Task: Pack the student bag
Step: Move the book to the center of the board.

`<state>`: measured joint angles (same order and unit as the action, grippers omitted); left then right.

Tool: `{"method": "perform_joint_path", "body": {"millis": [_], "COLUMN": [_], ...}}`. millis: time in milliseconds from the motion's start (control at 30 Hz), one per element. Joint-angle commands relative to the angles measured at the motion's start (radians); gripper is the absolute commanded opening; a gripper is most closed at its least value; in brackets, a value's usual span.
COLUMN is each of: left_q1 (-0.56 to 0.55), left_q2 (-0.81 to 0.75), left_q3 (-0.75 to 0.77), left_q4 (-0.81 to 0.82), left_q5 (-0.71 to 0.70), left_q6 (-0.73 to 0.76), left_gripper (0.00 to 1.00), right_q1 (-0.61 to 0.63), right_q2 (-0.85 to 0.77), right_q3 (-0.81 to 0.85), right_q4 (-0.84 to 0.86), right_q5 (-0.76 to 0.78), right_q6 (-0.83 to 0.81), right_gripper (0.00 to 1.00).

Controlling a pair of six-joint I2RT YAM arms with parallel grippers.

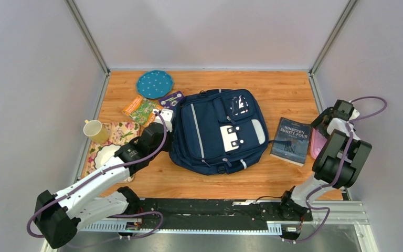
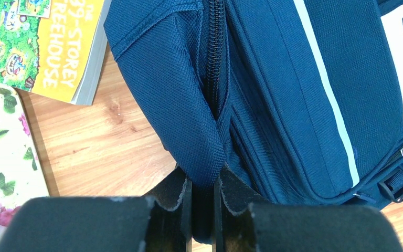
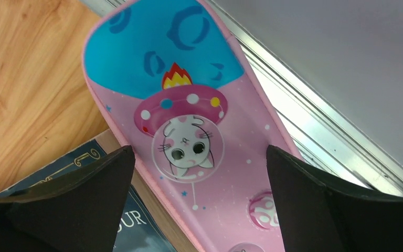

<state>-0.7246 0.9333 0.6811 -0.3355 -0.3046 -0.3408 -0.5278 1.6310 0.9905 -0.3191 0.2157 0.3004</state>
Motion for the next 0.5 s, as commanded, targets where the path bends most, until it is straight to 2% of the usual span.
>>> {"method": "perform_joint_path", "body": {"millis": [0, 33, 100, 467], "left_q1": [-0.002, -0.002, -0.002, -0.002], "left_q2": [-0.025, -0.027, -0.031, -0.024], "left_q3": [0.017, 0.017, 0.015, 0.017], "left_q4": [0.085, 0.085, 0.090, 0.098], "left_q5": [0.005, 0.002, -0.002, -0.001], "left_q6": [-0.009, -0.009, -0.012, -0.010], "left_gripper": [0.00, 0.00, 0.00, 0.00], "right_q1": [-0.003, -0.001, 0.005, 0.072], "right_q2": [0.092, 0.101, 0.101, 0.039], "right_q3": [0.069, 0.076, 0.076, -0.006], "right_q4": [-0.104, -0.126, -0.136, -0.156], "right_q5": [-0.202, -0.272, -0.314, -0.343], "right_q6": [-0.023, -0.030, -0.037, -0.043], "right_gripper": [0.96, 0.95, 0.94, 0.92]}}
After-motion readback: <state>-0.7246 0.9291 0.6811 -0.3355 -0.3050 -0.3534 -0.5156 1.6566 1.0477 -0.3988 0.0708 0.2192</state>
